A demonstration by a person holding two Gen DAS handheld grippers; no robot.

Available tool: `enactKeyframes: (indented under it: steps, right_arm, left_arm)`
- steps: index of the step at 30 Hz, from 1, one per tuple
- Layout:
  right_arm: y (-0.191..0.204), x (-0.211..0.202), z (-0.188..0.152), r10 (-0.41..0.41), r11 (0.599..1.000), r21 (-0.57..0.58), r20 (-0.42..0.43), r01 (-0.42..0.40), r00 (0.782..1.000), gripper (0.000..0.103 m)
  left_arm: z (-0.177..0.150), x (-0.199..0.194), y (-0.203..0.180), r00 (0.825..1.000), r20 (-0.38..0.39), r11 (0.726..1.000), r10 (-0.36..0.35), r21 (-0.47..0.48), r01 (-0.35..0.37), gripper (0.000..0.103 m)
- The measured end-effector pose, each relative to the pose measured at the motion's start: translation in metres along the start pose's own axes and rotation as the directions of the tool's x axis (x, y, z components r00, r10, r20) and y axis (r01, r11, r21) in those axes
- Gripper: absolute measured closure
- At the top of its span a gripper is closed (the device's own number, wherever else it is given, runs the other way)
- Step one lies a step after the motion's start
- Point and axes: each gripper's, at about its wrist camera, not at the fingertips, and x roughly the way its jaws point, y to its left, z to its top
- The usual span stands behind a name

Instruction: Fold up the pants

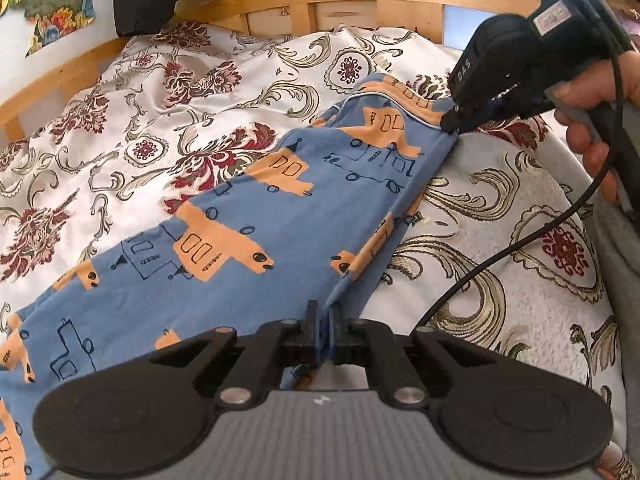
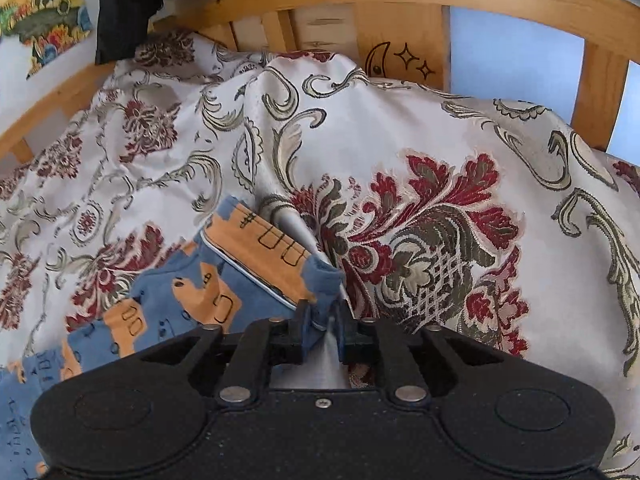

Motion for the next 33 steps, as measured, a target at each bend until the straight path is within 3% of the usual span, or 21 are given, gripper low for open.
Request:
enactKeyframes:
  steps: [3,5,7,9,13,18,22,26,29,33]
  right_arm:
    - [0.000,-0.004,0.000,-0.003,1.000,-0.002,0.019,0.004,1.000,0.075]
    - [0.000,-0.007,0.000,0.003,1.000,0.002,0.042,-0.003,0.999,0.069]
    - [-0.001,-0.010,0.001,0.018,1.000,0.007,0.065,-0.018,0.998,0.066]
    - [-0.001,-0.012,0.002,0.021,1.000,0.008,0.076,-0.022,0.997,0.061]
    - [0.001,-0.025,0.002,0.036,0.999,-0.011,0.152,-0.035,0.988,0.029]
    - [0.013,-0.030,0.000,0.103,0.991,-0.098,0.177,-0.086,0.979,0.006]
    - [0.032,-0.032,-0.004,0.163,0.970,-0.209,0.182,-0.123,0.970,0.001]
    - [0.054,-0.029,-0.010,0.271,0.922,-0.322,0.132,-0.217,0.954,0.001]
    - [0.075,-0.023,-0.015,0.379,0.859,-0.390,0.049,-0.332,0.924,0.001]
    - [0.119,-0.014,-0.020,0.492,0.734,-0.488,-0.098,-0.473,0.865,0.001]
  left_arm:
    - [-0.001,-0.001,0.002,1.000,0.001,1.000,-0.004,-0.010,0.004,0.093]
    - [0.000,-0.004,0.003,1.000,0.001,1.000,-0.005,-0.022,0.005,0.081]
    - [0.001,-0.009,0.006,1.000,0.009,0.999,-0.003,-0.043,0.003,0.058]
    - [0.002,-0.016,0.010,1.000,0.024,0.998,-0.007,-0.061,0.008,0.056]
    - [0.003,-0.030,0.015,0.999,0.040,0.997,0.019,-0.070,-0.016,0.044]
    - [-0.002,-0.045,0.033,0.998,-0.004,0.988,0.057,-0.142,-0.058,0.030]
    - [-0.010,-0.062,0.055,0.989,-0.063,0.983,0.135,-0.121,-0.141,0.023]
    - [-0.021,-0.085,0.086,0.965,-0.085,0.966,0.248,-0.050,-0.253,0.017]
    - [-0.032,-0.102,0.117,0.944,-0.085,0.944,0.320,-0.062,-0.326,0.011]
    - [-0.048,-0.113,0.151,0.948,-0.078,0.933,0.310,-0.167,-0.319,0.007]
